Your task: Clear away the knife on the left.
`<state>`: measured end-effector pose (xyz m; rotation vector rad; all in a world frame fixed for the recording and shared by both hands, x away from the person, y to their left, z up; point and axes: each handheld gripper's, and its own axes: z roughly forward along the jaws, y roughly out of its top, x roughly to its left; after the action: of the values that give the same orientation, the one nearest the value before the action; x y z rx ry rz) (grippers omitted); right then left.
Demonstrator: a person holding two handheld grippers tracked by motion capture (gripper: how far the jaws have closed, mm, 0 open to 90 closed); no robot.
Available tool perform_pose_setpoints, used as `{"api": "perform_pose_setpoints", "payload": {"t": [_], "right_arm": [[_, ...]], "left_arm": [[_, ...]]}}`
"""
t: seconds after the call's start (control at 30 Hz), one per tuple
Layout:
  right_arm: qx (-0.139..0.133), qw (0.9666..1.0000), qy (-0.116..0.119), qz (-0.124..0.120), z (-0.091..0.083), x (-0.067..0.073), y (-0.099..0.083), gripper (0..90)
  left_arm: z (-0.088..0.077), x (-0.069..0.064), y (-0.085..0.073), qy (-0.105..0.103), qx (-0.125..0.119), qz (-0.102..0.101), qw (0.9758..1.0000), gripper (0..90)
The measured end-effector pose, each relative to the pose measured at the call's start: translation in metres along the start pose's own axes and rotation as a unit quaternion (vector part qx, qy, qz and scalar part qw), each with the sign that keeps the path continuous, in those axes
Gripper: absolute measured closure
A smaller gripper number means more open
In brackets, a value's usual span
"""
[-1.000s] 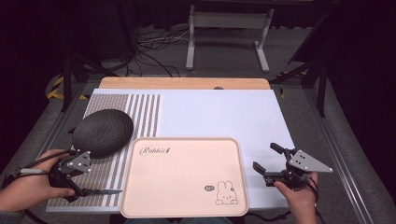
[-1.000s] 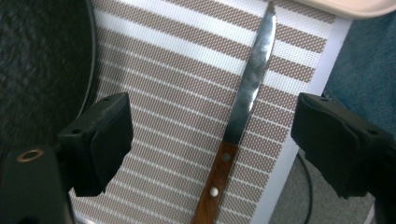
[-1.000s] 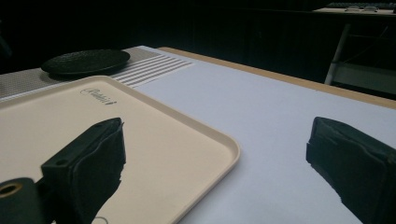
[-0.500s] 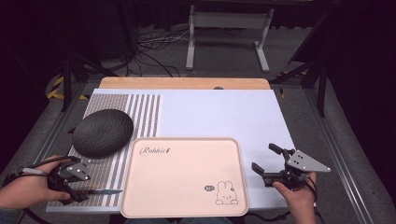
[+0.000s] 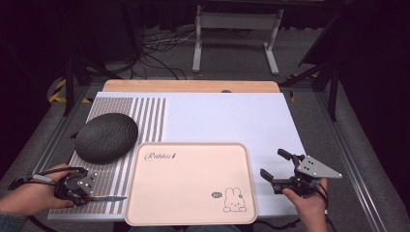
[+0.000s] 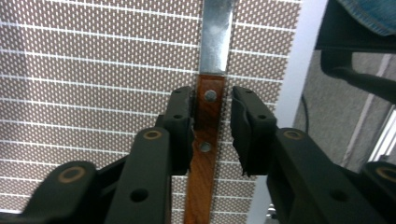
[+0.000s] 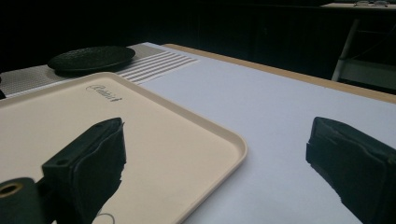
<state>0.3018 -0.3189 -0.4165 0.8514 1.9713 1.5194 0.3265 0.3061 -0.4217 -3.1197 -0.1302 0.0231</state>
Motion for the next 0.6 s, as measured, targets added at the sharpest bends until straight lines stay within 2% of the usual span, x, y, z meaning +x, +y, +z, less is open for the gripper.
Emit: {"api": "perform_pose_setpoints", "payload": {"t": [0.03,0.07,0.1,0.23,0.33,0.5,0.6], "right_arm": [[0.000,1.0000,0.000,0.000,0.0000,0.0000,0.0000,5.5],[0.000,1.0000,0.001,0.000,0.0000,-0.0001,-0.0001,5.5],[-0.001,1.0000,0.002,0.001,0.0000,-0.0001,-0.0001,5.5],[-0.002,1.0000,0.002,0.002,-0.0002,-0.0002,-0.0002,5.6],[-0.002,1.0000,0.003,0.001,-0.0002,-0.0001,-0.0003,5.5],[-0.001,1.0000,0.004,0.001,0.0001,-0.0002,-0.0005,5.6],[0.001,1.0000,0.004,0.005,0.0002,-0.0005,-0.0012,5.4]], "left_arm": [[0.0000,0.0000,0.0000,0.000,0.000,0.000,1.0000,74.1],[0.0015,0.0008,0.0010,0.001,0.005,0.012,0.9999,74.1],[0.0030,0.0000,0.0013,0.001,0.008,0.012,0.9999,76.5],[0.0030,0.0004,0.0036,0.002,0.016,0.030,0.9994,77.3],[0.0030,0.0002,0.0043,0.003,0.018,0.034,0.9992,77.5],[0.0030,0.0002,0.0035,0.002,0.017,0.033,0.9993,77.5],[0.0018,0.0005,0.0012,0.001,0.014,0.016,0.9998,77.6]]}}
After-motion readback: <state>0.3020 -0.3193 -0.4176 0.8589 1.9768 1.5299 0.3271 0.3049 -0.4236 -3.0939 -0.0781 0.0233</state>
